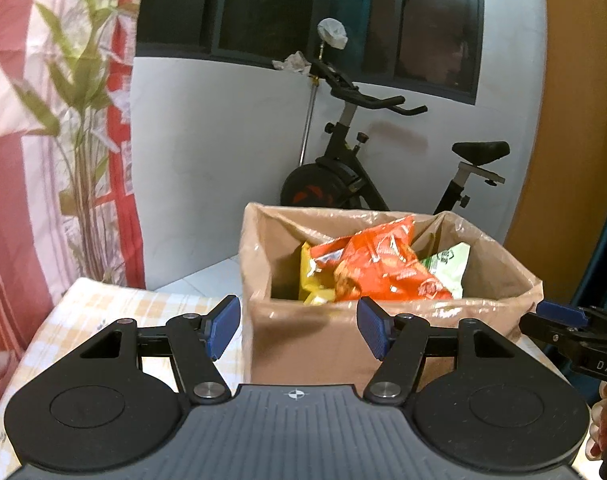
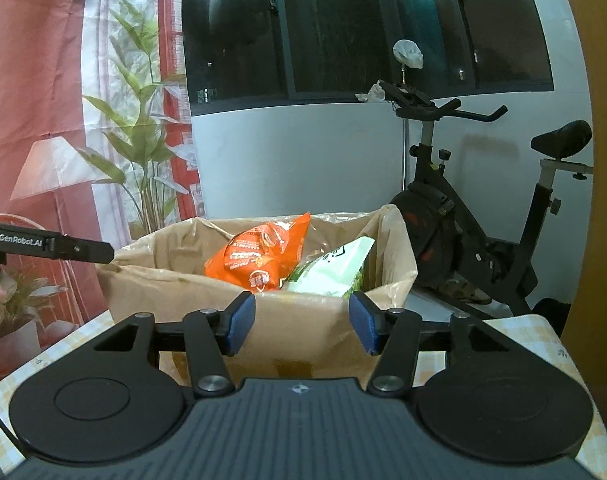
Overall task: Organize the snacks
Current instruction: 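Move both grippers back to the snacks and lower the left gripper onto the red packet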
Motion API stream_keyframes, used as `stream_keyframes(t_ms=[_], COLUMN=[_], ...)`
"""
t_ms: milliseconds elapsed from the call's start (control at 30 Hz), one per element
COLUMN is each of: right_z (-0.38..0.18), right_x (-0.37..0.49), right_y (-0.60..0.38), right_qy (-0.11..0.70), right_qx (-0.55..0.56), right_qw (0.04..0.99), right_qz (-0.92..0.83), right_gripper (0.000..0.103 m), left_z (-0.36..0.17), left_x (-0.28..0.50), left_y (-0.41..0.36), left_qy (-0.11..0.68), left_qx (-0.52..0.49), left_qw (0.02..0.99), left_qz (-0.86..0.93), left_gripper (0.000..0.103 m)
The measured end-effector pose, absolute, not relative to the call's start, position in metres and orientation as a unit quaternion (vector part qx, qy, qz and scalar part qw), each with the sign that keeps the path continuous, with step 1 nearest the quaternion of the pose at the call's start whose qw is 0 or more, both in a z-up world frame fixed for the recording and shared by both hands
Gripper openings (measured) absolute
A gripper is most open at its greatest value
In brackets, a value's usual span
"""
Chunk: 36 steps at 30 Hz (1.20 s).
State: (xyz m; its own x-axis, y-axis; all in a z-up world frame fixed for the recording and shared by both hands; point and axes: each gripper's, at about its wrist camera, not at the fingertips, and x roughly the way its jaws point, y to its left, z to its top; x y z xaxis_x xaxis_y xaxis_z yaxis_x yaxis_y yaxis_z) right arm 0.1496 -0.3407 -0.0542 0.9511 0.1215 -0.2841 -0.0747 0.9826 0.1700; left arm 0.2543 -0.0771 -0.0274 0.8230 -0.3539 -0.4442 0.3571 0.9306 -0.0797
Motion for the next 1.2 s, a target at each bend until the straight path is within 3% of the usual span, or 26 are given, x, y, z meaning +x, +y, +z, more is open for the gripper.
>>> stream_keyframes(t_ms=[333,700,1200], right_z=[-0.077,-0.139,-0.186], right_x=[0.132,0.135,0.126], right_y=[-0.330,-0.321,-0.310], right_qy=[0.157,0.251,0.309], right_qx=[0.081,0.084,0.094], right_qw=[0.982,0.961,0.943], right_qz=[0.063,0.085,0.087], right_gripper=[0.056,0.056,0.056], left_z=[-0.076,-0.131,-0.183], left_x=[0.235,0.221,0.207], left_y=[-0.049,-0.017,-0.036], left_qy=[0.288,0.355,0.470], left_qx=[-0.022,-0.050,-0.045], left_qw=[0.945,0.927,0.875], left_qz=[-0.155,-0.114,-0.106], left_gripper=[0.067,0.066,0.066])
